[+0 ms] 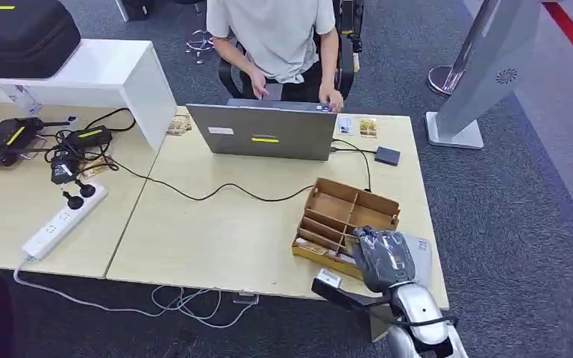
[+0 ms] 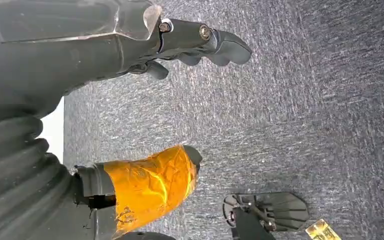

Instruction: Pass the card to the sensor for recognition and then transmit it.

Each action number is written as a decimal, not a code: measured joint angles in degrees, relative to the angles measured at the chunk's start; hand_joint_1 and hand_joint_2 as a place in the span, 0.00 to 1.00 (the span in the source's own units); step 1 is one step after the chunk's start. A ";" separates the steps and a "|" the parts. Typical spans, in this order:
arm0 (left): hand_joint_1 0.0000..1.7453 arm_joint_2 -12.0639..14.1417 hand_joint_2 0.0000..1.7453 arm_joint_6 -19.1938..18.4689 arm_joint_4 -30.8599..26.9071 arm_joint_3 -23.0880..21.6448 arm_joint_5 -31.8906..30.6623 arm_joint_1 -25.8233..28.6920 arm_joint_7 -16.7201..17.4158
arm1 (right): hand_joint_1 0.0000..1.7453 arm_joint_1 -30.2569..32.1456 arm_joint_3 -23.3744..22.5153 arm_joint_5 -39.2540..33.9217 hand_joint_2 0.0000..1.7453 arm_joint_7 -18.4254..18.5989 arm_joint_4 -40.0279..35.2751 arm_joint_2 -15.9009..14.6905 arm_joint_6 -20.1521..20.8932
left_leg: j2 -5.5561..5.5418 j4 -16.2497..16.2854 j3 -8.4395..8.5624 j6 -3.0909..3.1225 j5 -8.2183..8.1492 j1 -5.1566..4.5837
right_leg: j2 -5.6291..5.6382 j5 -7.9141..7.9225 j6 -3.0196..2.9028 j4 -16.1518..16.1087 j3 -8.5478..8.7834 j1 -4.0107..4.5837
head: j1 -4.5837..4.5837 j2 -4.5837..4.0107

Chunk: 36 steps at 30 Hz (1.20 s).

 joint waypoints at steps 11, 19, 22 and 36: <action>0.00 0.57 1.00 -1.38 0.00 -0.02 -4.37 -0.03 -0.33 | 1.00 -28.70 -4.13 -15.59 1.00 1.47 6.26 0.09 8.37 | 0.17 0.01 -0.02 0.04 0.27 -0.01 | 0.18 0.31 0.02 0.05 -0.09 0.00 | 0.00 0.00; 0.00 1.16 1.00 -1.42 0.00 -0.02 -6.47 -0.10 -1.71 | 1.00 -43.33 -6.28 -9.63 1.00 6.91 17.71 1.93 6.66 | 0.16 0.02 -0.03 0.03 0.28 -0.01 | 0.17 0.31 0.01 0.06 -0.11 0.00 | -0.02 0.00; 0.00 1.42 1.00 -1.35 0.00 -0.02 -7.15 -0.11 -2.43 | 1.00 -47.64 -7.02 -7.05 1.00 9.08 22.21 3.54 6.36 | 0.17 0.01 -0.04 0.03 0.28 0.01 | 0.19 0.31 0.00 0.07 -0.12 0.01 | 0.00 0.00; 0.00 2.56 1.00 -0.96 0.00 -0.02 -7.93 -0.27 -4.22 | 1.00 -53.94 -8.11 -1.85 1.00 12.70 33.42 7.87 5.79 | -0.15 0.02 -0.29 0.01 0.30 0.06 | -0.05 0.30 0.01 0.07 -0.26 0.10 | 0.00 0.00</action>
